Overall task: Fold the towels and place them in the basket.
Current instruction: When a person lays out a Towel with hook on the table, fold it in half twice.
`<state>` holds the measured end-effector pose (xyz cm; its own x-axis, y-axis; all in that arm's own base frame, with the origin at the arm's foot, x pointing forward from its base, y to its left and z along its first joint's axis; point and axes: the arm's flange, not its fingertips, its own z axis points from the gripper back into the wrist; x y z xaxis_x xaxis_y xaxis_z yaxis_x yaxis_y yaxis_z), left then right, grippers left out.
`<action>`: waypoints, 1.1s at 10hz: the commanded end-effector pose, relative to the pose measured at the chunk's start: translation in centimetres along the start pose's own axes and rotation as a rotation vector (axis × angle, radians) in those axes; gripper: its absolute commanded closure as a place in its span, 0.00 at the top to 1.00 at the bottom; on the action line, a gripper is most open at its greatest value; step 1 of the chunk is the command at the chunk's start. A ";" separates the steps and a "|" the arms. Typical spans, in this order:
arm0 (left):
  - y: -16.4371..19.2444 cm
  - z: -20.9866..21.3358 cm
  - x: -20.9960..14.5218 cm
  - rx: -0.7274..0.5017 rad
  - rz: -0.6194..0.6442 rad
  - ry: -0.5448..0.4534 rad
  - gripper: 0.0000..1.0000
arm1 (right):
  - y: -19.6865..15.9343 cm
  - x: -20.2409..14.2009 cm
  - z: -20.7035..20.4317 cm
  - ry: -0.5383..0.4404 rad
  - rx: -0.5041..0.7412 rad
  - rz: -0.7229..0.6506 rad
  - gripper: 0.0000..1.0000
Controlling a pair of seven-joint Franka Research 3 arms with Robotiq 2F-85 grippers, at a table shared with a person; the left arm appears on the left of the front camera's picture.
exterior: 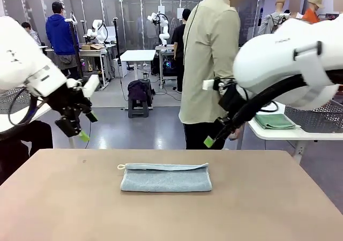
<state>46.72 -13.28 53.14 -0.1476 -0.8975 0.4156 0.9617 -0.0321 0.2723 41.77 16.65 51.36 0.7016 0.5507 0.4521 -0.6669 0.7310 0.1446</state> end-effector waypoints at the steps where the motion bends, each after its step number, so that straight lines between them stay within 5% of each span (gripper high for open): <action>1: -0.6 -0.1 -2.4 0.038 0.003 -0.088 0.95 | 0.1 -2.0 0.5 -0.002 0.063 -0.245 0.87; 6: -0.6 1.3 -8.4 0.052 0.027 -0.301 0.95 | -3.5 -3.6 1.2 0.156 0.270 -0.652 0.87; 11: 0.1 2.3 -12.4 -0.020 0.048 -0.446 0.95 | -3.7 -4.5 0.9 0.173 0.247 -0.605 0.87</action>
<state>47.28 -1.90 49.69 -0.1742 -0.6655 0.7258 0.9707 0.0079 0.2402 41.10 11.17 49.61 0.9877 0.1343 0.0804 -0.1564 0.8234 0.5454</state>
